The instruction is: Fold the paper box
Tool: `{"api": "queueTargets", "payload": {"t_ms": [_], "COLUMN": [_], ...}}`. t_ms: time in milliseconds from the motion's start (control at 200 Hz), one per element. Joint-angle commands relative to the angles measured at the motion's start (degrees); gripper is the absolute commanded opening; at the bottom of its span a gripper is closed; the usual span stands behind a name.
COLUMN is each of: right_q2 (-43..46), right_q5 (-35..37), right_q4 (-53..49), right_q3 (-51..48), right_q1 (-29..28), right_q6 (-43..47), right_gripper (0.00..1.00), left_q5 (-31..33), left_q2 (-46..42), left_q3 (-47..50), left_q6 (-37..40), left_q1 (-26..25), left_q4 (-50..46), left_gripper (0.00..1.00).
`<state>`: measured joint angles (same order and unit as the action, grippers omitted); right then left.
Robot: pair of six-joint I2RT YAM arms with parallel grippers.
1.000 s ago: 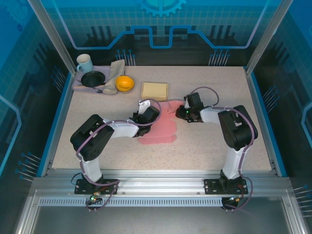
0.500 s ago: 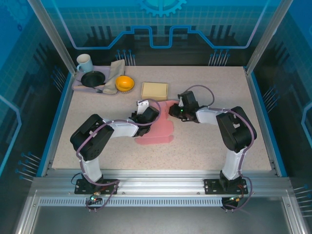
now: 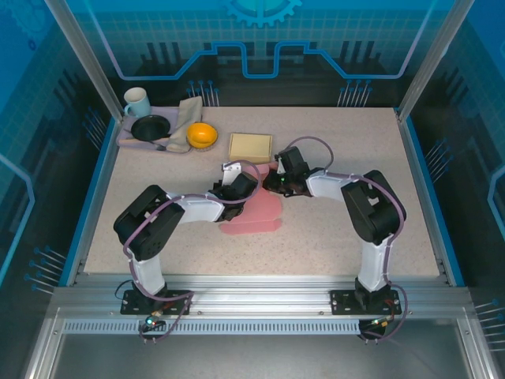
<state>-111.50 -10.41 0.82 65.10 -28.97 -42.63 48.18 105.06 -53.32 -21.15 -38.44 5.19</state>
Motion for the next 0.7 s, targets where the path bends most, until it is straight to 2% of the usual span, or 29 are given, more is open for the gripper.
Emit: {"api": "queueTargets", "payload": {"t_ms": [0, 275, 490, 695], "right_q2": [-3.9, -6.8, -2.7, 4.0], "right_q5": [0.7, 5.8, 0.9, -2.2], "right_q4": [-7.6, -16.3, -10.3, -12.5], "right_q3": [0.5, 3.7, 1.2, 3.6], "right_q1": [-1.2, -3.1, -2.5, 0.2], "right_q6": [-0.5, 2.3, 0.5, 5.5], "right_gripper": [0.12, 0.13, 0.16, 0.21], "left_q5": [-3.2, -3.1, -3.1, -3.0], "left_q2": [0.8, 0.6, 0.8, 0.9], "left_q3": [0.6, 0.6, 0.3, 0.1], "left_q6": [-0.3, -0.4, -0.5, -0.5], "left_q1": [-0.7, -0.7, -0.7, -0.7], "left_q4": [-3.2, -3.4, -3.7, -4.0], "left_gripper": [0.13, 0.13, 0.14, 0.14]}}
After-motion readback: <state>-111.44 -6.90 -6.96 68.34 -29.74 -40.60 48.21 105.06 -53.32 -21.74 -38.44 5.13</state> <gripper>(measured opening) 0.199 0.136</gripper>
